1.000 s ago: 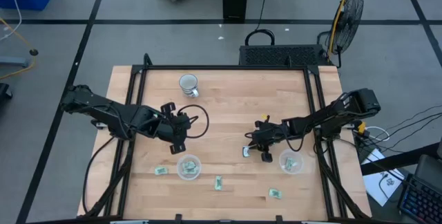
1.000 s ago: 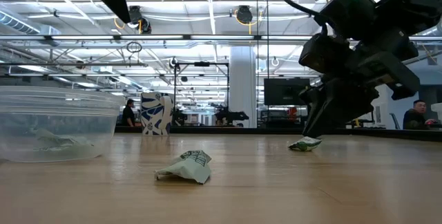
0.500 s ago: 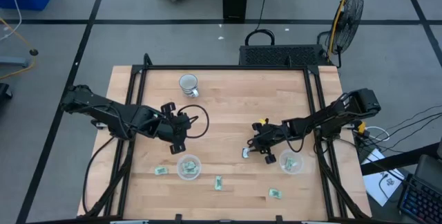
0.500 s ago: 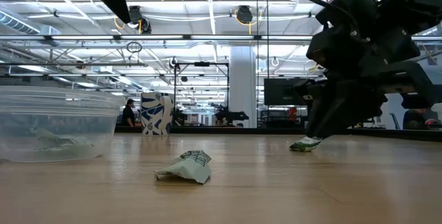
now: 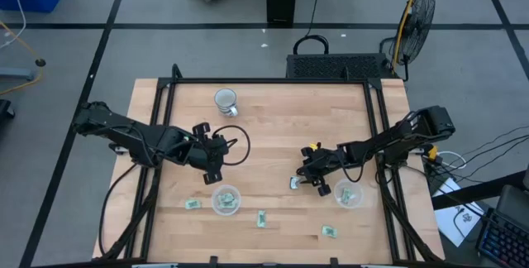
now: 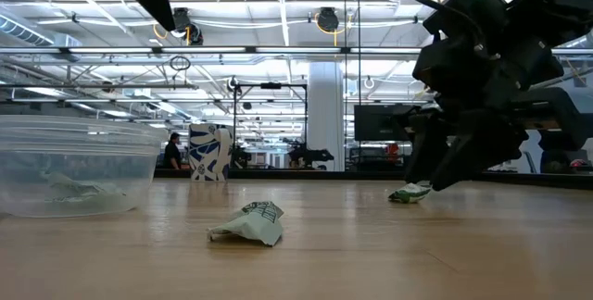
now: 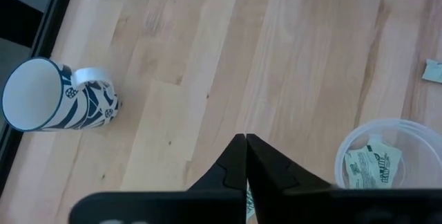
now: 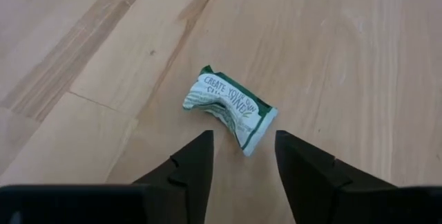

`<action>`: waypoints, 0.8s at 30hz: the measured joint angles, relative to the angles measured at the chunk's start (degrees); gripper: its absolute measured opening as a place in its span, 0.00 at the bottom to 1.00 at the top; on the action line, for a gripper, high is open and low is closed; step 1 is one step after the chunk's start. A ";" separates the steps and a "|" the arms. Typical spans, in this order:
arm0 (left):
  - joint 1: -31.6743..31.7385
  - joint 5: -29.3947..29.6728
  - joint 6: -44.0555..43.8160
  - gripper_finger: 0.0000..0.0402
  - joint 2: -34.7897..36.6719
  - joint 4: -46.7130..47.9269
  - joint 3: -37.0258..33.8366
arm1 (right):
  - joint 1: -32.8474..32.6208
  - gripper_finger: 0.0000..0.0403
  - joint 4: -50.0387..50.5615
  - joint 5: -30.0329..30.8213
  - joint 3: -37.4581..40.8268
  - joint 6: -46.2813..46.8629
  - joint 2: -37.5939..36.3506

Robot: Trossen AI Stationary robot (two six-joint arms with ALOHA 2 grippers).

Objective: Pick and place items into bin
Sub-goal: Put the truvia packet into the right transparent bin

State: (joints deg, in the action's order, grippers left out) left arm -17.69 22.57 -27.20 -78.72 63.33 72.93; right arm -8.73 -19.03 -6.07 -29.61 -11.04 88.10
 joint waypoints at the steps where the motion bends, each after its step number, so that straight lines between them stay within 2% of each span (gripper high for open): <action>1: 0.00 0.02 -0.02 0.03 0.00 -0.02 0.00 | 0.00 0.37 0.00 0.00 0.00 0.41 0.00; 7: 0.00 0.02 -0.08 0.08 -0.01 -0.04 -0.01 | 0.00 0.34 0.17 0.02 0.00 1.36 0.02; 11: 0.00 0.02 -0.09 0.07 -0.02 -0.06 -0.02 | 0.01 0.32 0.00 0.03 0.01 1.37 1.99; 19: 0.00 0.02 -0.21 0.01 0.00 -0.11 -0.02 | 0.52 0.32 -6.41 -0.20 -0.07 1.69 6.30; 24: 0.00 0.00 -0.35 0.05 0.00 -0.13 -0.02 | 0.89 0.32 -5.16 -0.11 -0.07 3.88 6.20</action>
State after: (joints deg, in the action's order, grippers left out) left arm -17.69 22.57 -27.55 -78.72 63.20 72.90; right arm -7.84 -24.18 -6.17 -29.67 -7.16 94.30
